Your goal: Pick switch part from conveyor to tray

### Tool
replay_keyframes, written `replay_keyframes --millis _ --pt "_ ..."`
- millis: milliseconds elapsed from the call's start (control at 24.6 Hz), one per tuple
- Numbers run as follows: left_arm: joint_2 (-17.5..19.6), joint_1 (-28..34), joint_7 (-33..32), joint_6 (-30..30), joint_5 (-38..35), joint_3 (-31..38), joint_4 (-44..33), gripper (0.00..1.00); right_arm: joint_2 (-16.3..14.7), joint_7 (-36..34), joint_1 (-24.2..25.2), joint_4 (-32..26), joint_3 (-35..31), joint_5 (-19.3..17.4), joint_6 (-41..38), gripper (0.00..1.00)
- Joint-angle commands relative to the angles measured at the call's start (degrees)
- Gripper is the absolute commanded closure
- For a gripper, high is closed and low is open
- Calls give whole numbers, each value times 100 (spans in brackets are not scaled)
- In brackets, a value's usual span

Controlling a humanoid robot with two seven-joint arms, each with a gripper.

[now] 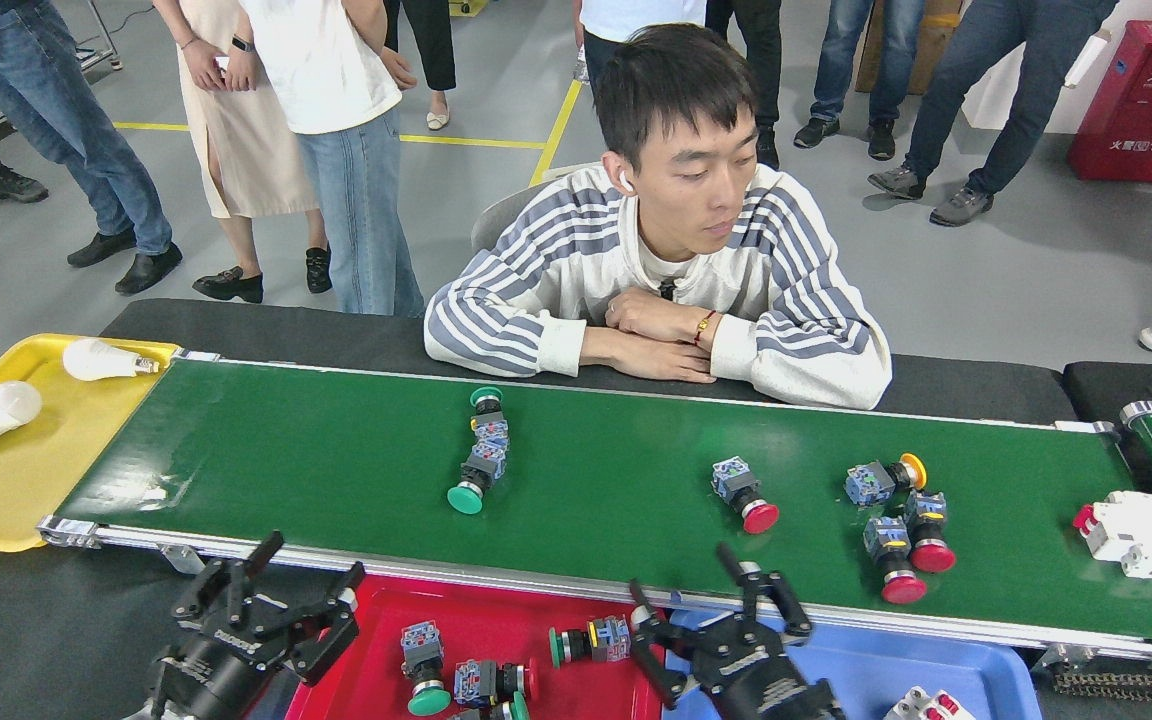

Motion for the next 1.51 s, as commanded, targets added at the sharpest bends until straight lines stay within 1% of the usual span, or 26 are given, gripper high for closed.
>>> replay_keyframes --millis 0,41,81,163,244,325,407,570,651,692,814,936,976,1098,1180,1261,1302,1383,1424,1465 --pt "70 -176 -132 54 -23 -31 -49 0 23 -78 98 -108 -482 -20 1 0" --pt "79 -237 -246 54 -14 -93 -32 0 23 -96 159 -108 -666 -29 -8 0" --pt "79 -246 -299 63 -23 -137 -32 0 23 -96 238 -108 -728 -47 -8 0" --pt "70 -272 -352 98 -23 -207 39 0 23 -96 353 -108 -755 -196 1 0" --pt "9 -387 -352 116 -233 -207 267 0 32 -52 344 -99 -755 -223 10 0" --pt "-70 -685 -352 116 -480 -242 505 0 -3 -25 274 -99 -746 -223 10 0" --pt "-123 -975 -352 98 -532 -251 803 0 -21 106 194 -90 -632 -179 -8 0" --pt "-123 -1432 -352 116 -541 -321 1436 0 5 634 -122 -11 -69 -3 71 0" --pt "-132 -1652 -343 116 -541 -321 1796 0 76 695 -271 173 212 199 352 0" --pt "-141 -1705 -343 116 -541 -321 1884 0 102 730 -342 218 335 243 475 0" --pt "-141 -1916 -334 169 -550 -321 2254 0 76 906 -658 525 687 261 836 0" --pt "-149 -2223 -299 467 -550 -330 2728 2 137 933 -957 824 748 252 897 0" --pt "-149 -2346 -290 581 -550 -348 2939 5 146 933 -1088 947 748 243 897 0" --pt "-141 -2531 -290 670 -550 -418 3299 22 137 941 -1335 1167 748 208 897 0" --pt "-149 -2540 -281 670 -541 -436 3343 41 137 941 -1502 1325 739 199 897 0" --pt "-158 -2540 -281 617 -523 -444 3352 68 155 941 -1695 1545 739 199 906 0" --pt "-167 -2540 -281 590 -488 -444 3352 78 172 941 -1801 1659 748 199 906 0" --pt "-167 -2505 -246 467 -471 -453 3299 85 295 941 -1932 1852 757 208 906 0" --pt "-185 -2435 -176 64 -453 -453 3124 88 392 941 -2020 2028 748 217 924 0" --pt "-193 -2373 -167 -280 -444 -444 2922 88 436 941 -2082 2125 748 217 924 1"
